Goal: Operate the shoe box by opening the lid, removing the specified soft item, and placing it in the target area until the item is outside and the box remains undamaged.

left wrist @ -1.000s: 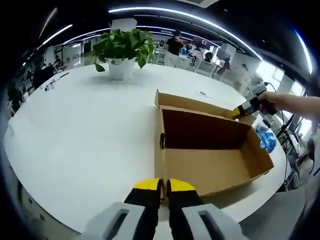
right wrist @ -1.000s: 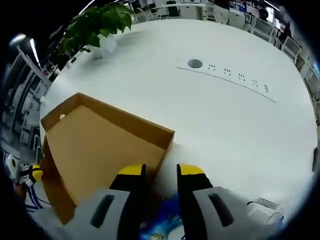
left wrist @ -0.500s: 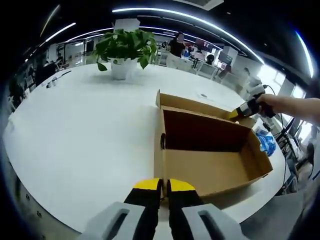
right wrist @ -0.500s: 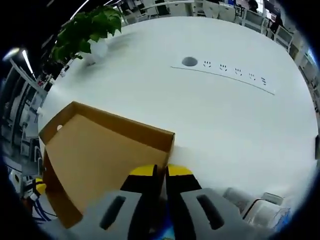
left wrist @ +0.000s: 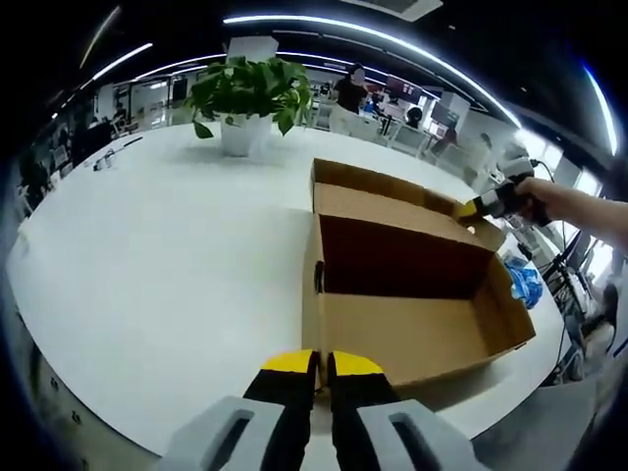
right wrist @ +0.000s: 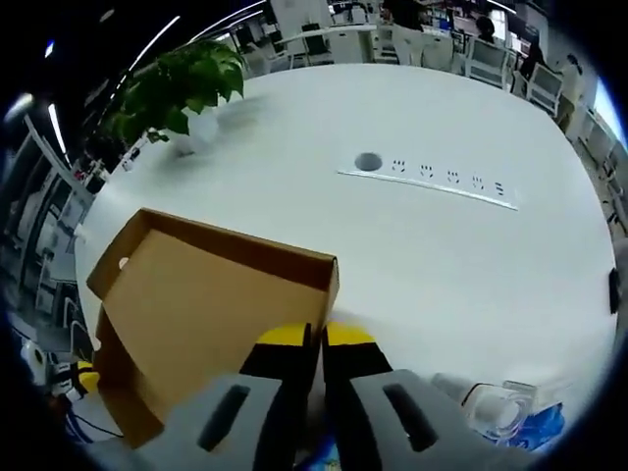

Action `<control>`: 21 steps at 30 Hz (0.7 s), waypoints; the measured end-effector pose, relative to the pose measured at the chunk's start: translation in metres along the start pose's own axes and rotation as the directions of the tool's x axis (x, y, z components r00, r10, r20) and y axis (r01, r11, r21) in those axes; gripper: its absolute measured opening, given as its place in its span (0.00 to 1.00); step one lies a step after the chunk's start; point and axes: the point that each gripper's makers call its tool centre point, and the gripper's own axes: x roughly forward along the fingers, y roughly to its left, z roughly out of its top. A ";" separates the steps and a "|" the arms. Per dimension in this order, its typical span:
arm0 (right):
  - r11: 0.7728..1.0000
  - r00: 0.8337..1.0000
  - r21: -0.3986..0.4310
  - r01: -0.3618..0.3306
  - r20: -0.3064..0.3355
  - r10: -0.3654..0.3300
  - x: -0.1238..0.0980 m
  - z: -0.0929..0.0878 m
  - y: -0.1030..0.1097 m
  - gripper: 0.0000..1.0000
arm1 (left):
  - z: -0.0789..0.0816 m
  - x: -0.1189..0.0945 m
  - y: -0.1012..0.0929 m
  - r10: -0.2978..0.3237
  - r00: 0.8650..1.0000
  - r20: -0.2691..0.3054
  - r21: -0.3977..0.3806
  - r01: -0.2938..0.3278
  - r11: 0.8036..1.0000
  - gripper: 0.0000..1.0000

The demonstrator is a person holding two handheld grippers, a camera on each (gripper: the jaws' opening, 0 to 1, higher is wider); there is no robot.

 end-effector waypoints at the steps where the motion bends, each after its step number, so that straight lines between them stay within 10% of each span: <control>1: 1.000 1.000 -0.005 -0.002 0.016 0.002 -0.004 0.003 0.002 0.02 | 0.000 0.000 0.000 0.000 1.000 0.000 0.001 0.000 1.000 0.04; 21: 0.994 0.973 -0.108 -0.033 0.224 0.056 -0.077 0.026 0.031 0.01 | 0.000 0.001 -0.001 0.006 1.000 -0.016 0.033 -0.006 0.999 0.05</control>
